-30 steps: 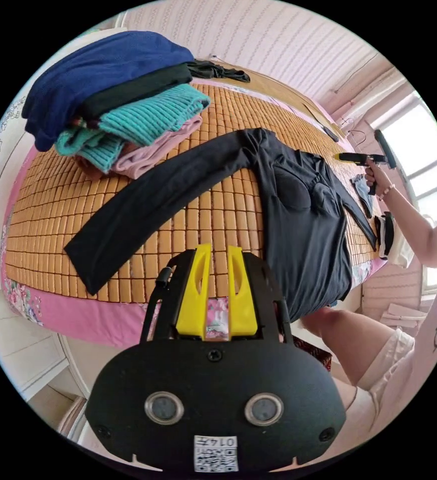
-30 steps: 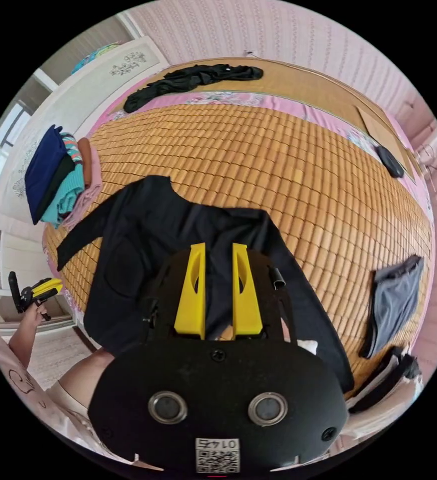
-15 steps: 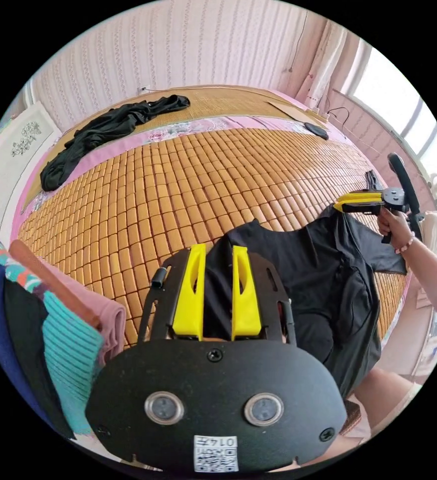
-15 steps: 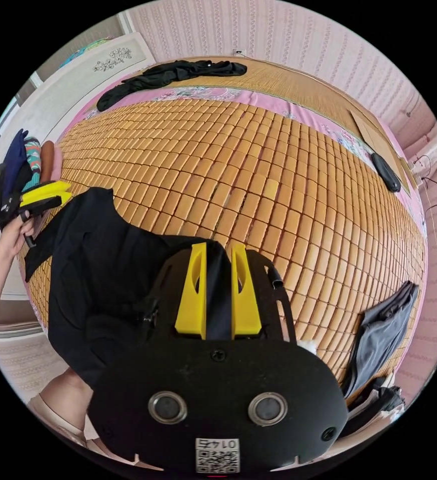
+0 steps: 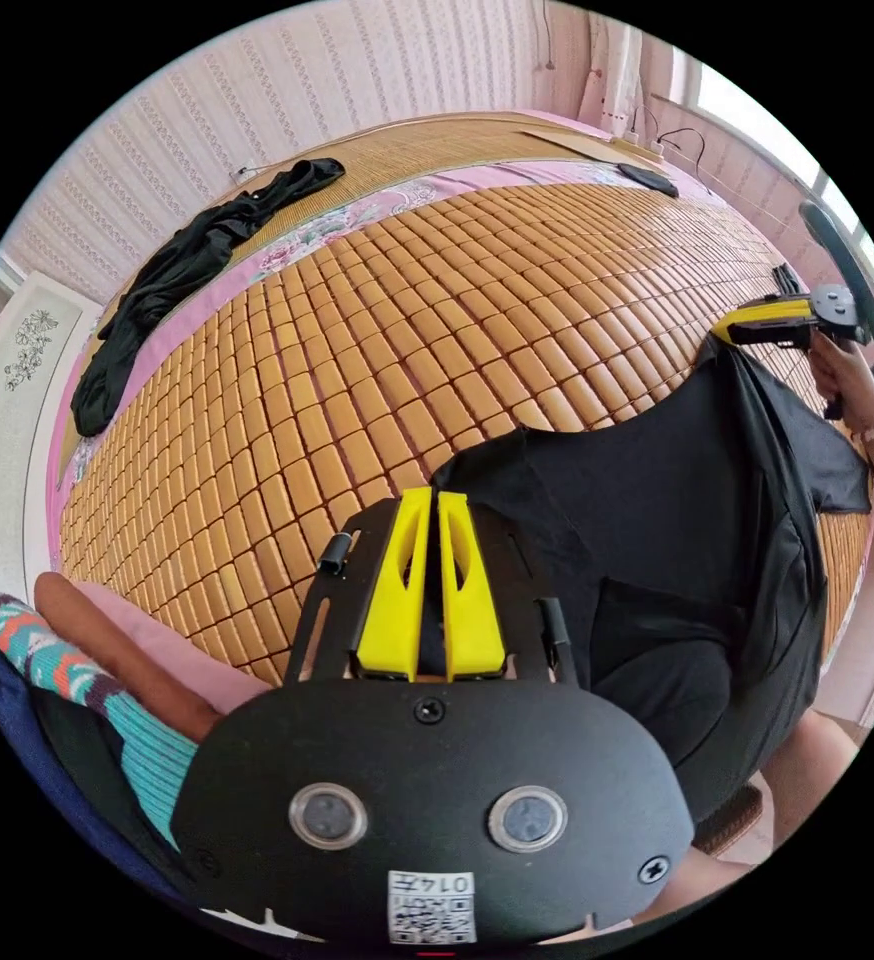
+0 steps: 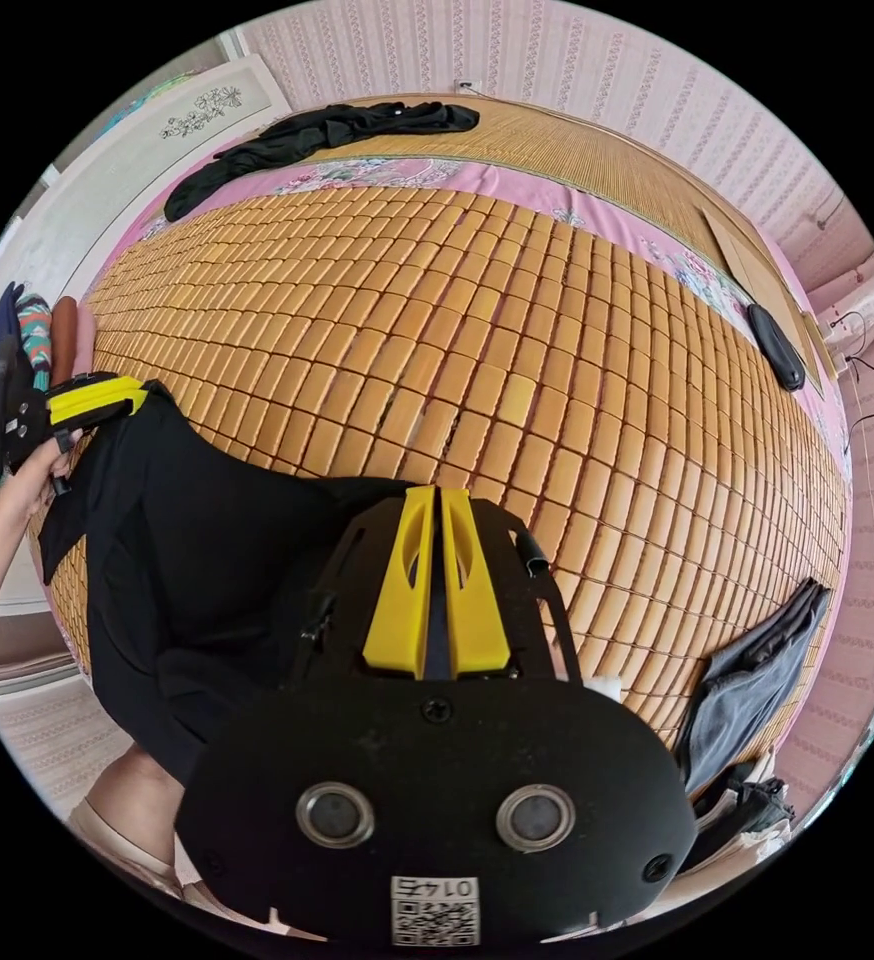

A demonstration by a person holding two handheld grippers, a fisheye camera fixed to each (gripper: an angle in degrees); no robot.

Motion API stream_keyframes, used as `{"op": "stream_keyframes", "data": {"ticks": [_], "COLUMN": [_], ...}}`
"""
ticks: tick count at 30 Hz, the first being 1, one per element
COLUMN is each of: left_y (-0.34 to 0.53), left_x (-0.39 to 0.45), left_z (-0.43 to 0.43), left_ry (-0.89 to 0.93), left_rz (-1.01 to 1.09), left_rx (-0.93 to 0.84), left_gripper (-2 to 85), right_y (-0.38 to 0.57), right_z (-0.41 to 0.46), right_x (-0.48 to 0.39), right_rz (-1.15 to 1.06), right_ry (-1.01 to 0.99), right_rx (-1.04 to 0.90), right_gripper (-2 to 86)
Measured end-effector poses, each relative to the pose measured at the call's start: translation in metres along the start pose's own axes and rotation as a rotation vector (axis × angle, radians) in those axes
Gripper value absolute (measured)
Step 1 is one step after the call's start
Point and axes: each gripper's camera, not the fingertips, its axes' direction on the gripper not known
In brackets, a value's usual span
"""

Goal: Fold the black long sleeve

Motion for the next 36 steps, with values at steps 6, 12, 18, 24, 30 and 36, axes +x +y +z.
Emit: {"op": "stream_keyframes", "data": {"ticks": [6, 12, 18, 24, 30, 36], "left_y": [0.035, 0.165, 0.320, 0.397, 0.447, 0.501], "left_x": [-0.028, -0.009, 0.073, 0.151, 0.237, 0.299], "left_z": [-0.035, -0.106, -0.110, -0.111, -0.144, -0.191], "left_ry": [0.096, 0.099, 0.122, 0.243, 0.156, 0.029], "left_rz": [-0.206, -0.243, -0.247, -0.312, -0.168, -0.088], "left_rx": [0.095, 0.246, 0.209, 0.355, 0.546, 0.666], "left_gripper": [8.6, 8.6, 6.6, 5.1, 5.0, 2.9], "right_y": [0.057, 0.232, 0.432, 0.526, 0.617, 0.717], "right_z": [-0.048, -0.144, -0.169, -0.160, -0.213, -0.286], "right_x": [0.016, 0.050, 0.015, -0.047, -0.077, -0.089], "right_rz": [0.038, 0.192, 0.322, 0.232, 0.165, 0.173], "right_ry": [-0.079, -0.165, -0.226, -0.340, -0.375, -0.207], "right_rx": [0.040, 0.253, 0.083, -0.026, 0.224, 0.303], "right_gripper": [11.1, 11.7, 11.7, 11.2, 11.3, 11.6]}}
